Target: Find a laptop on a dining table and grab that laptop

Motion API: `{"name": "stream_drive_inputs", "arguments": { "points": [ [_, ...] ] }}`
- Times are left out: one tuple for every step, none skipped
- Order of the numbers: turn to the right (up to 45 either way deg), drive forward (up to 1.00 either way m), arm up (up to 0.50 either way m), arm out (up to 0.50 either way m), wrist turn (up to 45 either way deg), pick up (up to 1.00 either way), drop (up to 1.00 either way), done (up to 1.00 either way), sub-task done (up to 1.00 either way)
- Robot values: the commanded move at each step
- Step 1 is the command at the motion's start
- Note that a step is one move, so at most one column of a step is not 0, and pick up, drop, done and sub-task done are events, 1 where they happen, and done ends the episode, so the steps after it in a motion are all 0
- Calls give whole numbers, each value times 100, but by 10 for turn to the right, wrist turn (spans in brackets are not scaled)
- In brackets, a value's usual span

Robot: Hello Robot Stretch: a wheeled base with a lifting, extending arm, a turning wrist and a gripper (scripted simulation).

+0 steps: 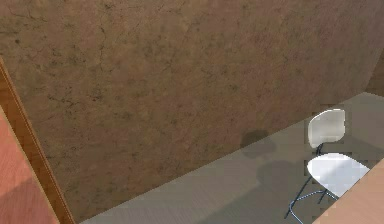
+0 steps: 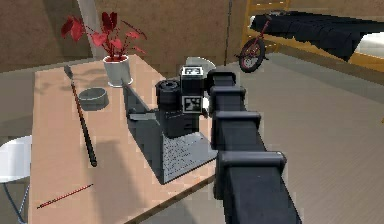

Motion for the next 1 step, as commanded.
{"name": "stream_drive_inputs", "arguments": {
  "points": [
    [0, 0, 0, 0, 0, 0, 0, 100, 0]
  ]
}}
